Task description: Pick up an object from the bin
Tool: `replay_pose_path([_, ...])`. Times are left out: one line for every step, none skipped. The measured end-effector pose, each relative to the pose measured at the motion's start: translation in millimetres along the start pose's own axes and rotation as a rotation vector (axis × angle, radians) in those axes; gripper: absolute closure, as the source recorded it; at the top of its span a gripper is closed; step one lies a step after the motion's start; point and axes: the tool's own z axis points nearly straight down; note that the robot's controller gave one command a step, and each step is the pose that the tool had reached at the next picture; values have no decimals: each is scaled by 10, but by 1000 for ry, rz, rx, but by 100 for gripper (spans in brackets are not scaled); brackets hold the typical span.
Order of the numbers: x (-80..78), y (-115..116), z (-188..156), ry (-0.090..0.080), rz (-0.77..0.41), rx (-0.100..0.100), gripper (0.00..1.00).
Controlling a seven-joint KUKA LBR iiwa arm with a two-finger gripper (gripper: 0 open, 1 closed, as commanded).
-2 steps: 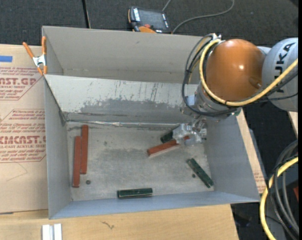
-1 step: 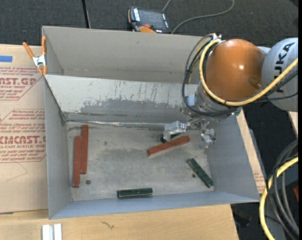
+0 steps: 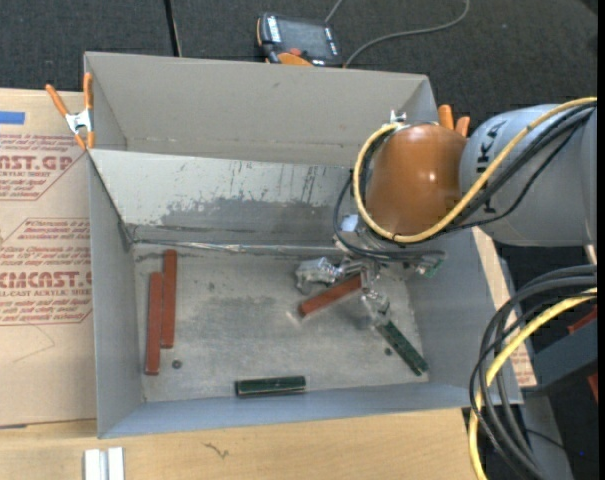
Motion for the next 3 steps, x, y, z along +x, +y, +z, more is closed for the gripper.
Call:
replay_pose_path([0, -148, 14, 0, 8, 3, 0])
replay_pose_path([-106, -50, 21, 1, -40, 3, 0])
replay_pose_path([-103, -49, 22, 2, -39, 1, 100])
